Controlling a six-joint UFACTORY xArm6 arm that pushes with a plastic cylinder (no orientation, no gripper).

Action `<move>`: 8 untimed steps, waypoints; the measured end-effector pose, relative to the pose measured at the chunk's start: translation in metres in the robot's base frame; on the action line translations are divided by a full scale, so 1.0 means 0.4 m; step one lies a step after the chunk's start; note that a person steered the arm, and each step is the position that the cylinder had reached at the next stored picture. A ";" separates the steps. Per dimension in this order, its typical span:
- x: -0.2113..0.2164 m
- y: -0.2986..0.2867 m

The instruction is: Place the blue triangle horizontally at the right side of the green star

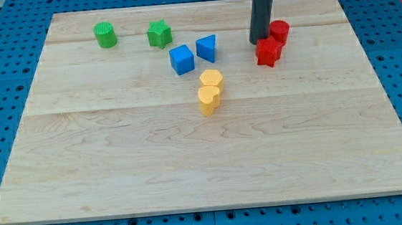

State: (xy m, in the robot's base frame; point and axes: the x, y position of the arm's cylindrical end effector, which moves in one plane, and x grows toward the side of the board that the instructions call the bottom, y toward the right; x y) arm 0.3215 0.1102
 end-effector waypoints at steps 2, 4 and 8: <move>0.094 -0.078; 0.110 -0.262; 0.011 -0.190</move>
State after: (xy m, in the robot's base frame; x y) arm 0.3260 0.0343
